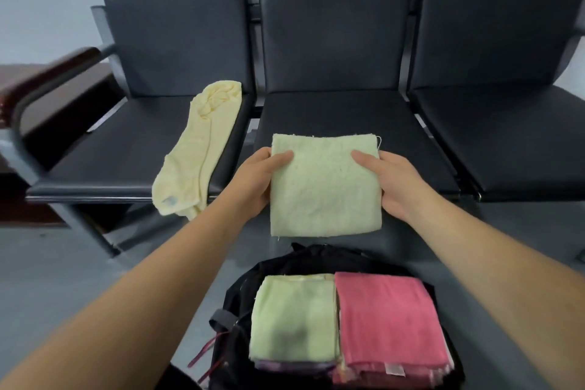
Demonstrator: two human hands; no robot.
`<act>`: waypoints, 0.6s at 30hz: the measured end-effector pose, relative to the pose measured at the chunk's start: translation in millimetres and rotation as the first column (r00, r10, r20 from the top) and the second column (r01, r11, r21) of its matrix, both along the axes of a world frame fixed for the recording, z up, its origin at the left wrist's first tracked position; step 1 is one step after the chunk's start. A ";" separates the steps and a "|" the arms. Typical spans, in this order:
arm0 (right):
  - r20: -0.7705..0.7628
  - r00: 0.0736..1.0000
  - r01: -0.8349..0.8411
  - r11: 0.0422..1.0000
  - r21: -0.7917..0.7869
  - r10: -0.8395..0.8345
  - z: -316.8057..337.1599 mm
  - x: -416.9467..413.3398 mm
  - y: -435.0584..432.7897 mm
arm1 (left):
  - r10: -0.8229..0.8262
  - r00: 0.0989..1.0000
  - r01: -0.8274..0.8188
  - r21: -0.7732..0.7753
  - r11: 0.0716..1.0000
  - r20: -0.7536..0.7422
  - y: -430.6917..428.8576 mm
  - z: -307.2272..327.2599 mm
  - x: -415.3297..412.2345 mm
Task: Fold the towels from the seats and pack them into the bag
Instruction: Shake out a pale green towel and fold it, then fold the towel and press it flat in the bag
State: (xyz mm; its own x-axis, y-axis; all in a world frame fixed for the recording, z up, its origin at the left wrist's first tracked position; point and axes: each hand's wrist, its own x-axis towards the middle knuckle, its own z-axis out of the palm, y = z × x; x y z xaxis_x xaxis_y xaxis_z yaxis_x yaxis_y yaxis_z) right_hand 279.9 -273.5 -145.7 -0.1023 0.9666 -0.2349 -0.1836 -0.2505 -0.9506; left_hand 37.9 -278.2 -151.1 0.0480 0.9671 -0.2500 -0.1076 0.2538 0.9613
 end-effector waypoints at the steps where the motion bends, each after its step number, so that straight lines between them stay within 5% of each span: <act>1: -0.005 1.000 0.024 0.999 -0.038 -0.024 -8.6 -3.5 -10.1 | -0.004 0.999 0.003 -0.029 1.000 -0.034 -10.4 -5.6 -2.1; 9: 0.137 0.987 0.119 0.962 -0.248 -0.087 -90.7 -31.2 -77.1 | -0.036 0.932 -0.049 -0.225 0.973 -0.362 -83.1 -66.5 -12.6; 18: 0.210 0.977 0.096 0.830 -0.549 0.026 -155.4 -45.0 -95.3 | -0.199 0.848 -0.025 -0.413 0.911 -0.491 -93.5 -128.7 -27.3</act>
